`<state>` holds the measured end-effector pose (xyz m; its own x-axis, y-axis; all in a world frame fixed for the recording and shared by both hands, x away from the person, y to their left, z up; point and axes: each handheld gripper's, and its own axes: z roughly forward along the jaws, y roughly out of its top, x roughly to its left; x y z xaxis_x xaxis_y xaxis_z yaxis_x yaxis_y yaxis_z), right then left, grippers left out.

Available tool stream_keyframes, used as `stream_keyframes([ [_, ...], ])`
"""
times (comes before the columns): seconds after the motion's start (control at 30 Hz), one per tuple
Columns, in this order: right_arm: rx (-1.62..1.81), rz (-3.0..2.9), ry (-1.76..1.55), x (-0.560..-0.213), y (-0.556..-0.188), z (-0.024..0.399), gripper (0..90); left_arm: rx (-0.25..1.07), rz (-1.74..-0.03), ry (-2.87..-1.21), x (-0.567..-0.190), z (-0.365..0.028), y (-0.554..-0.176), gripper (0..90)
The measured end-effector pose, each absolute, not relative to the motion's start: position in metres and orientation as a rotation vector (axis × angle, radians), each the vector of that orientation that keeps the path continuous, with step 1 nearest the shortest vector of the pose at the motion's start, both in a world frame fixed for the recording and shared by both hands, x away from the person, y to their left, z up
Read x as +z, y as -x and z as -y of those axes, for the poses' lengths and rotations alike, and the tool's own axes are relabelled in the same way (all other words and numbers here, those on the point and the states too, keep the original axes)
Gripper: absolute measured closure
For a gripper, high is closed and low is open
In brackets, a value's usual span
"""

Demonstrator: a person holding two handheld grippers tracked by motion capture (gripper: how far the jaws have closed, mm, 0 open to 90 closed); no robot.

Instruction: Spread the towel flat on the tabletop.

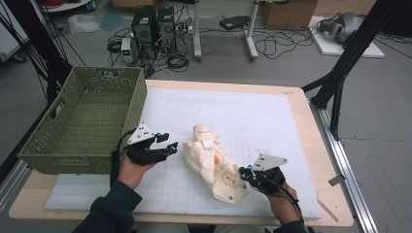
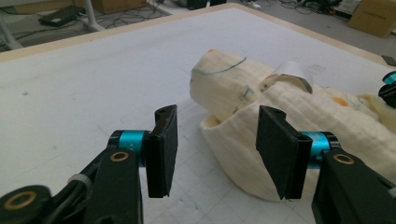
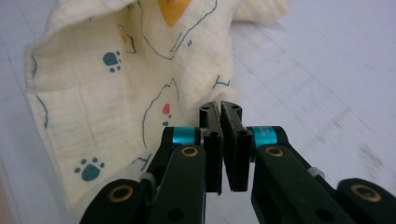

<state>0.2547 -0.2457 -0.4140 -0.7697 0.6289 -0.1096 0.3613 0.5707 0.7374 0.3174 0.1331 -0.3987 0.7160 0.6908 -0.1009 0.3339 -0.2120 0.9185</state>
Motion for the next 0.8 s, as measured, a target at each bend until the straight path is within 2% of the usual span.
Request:
stream_keyframes([
  [0.23,0.921,-2.451,-0.836,-0.421,-0.237,0.276,87.8,0.376,-0.814,-1.84,-0.402,-0.112,-0.332,47.5],
  [0.43,0.949,-2.431,-0.873,-0.423,-0.236,0.282,85.8,0.319,-0.876,-1.844,-0.417,-0.089,-0.353,47.0],
  [0.47,0.97,-2.411,-0.878,-0.421,-0.237,0.282,79.4,0.309,-0.88,-1.87,-0.421,-0.086,-0.357,46.6],
  [0.53,0.998,-2.388,-0.899,-0.419,-0.239,0.284,73.5,0.303,-0.902,-1.903,-0.429,-0.078,-0.362,45.7],
  [0.6,1.01,-2.374,-0.906,-0.418,-0.24,0.285,71.2,0.3,-0.912,-1.926,-0.434,-0.072,-0.365,45.6],
  [0.7,1.047,-2.326,-0.947,-0.415,-0.248,0.287,62.0,0.293,-0.903,-1.965,-0.44,-0.065,-0.366,45.0],
  [0.8,1.047,-2.314,-0.974,-0.414,-0.255,0.285,59.1,0.307,-0.873,-2.038,-0.445,-0.059,-0.365,45.2],
])
